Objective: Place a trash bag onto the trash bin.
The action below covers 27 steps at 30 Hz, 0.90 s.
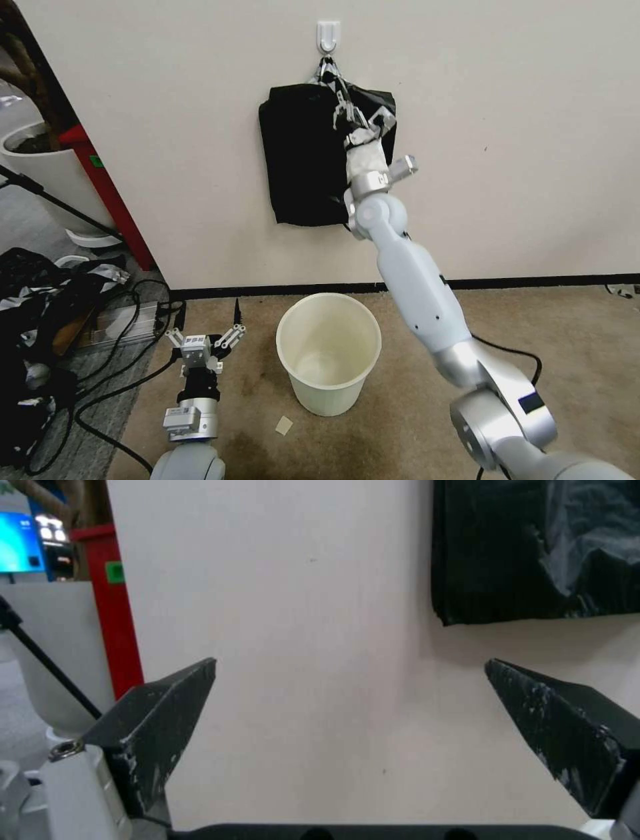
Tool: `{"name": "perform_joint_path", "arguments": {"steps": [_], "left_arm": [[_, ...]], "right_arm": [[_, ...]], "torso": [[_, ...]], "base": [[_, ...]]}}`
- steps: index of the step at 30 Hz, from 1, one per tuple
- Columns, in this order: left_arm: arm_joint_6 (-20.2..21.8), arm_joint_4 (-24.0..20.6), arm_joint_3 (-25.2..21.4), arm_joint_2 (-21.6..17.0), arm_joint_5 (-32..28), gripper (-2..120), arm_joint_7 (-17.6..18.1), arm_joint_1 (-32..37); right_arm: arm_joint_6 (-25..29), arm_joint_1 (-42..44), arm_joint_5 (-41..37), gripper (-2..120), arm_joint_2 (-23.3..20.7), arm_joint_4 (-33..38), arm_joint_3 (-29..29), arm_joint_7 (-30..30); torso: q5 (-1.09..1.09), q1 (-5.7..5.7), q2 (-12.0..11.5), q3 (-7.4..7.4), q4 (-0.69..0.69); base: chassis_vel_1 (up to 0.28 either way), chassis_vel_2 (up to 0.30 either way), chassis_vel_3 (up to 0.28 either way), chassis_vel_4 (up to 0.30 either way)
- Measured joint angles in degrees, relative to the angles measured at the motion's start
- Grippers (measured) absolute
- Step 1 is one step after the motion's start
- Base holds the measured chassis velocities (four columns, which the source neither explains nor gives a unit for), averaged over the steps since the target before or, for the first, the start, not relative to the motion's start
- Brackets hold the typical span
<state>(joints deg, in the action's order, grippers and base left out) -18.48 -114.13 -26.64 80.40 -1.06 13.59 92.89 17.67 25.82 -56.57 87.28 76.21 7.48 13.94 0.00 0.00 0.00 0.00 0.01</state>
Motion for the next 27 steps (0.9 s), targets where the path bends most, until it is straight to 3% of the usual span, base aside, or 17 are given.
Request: {"name": "perform_joint_path", "arguments": {"steps": [11, 19, 23, 27], "left_arm": [[-0.06, 1.13, -0.97, -0.64, -3.01, 100, 0.07, -2.43], [0.13, 1.46, -1.73, -1.84, -8.08, 100, -0.54, -4.78], [-0.04, 1.84, -1.56, -3.33, -11.48, 100, -1.96, -6.78], [-2.05, 1.85, 0.49, -6.2, -14.76, 100, -6.55, -9.67]], "right_arm": [[2.09, 16.99, 1.67, 0, -4.77, 9.62, -1.56, 5.78], [3.83, 24.1, 4.76, 0, -5.98, 10.79, -1.39, 8.06], [5.23, 28.66, 7.67, 0, -6.51, 10.89, -0.79, 9.99], [6.96, 32.0, 11.88, 0, -7.12, 9.9, 0.12, 11.37]], "torso": [[0.0, 0.0, 0.0, 0.0, -0.01], [0.0, 0.0, 0.0, 0.0, -0.01], [0.0, 0.0, 0.0, 0.0, 0.0], [0.0, 0.0, 0.0, 0.0, -0.01]], "base": [[0.0, 0.0, 0.0, 0.0], [0.0, 0.0, 0.0, 0.0], [0.0, 0.0, 0.0, 0.0], [0.0, 0.0, 0.0, 0.0]]}}
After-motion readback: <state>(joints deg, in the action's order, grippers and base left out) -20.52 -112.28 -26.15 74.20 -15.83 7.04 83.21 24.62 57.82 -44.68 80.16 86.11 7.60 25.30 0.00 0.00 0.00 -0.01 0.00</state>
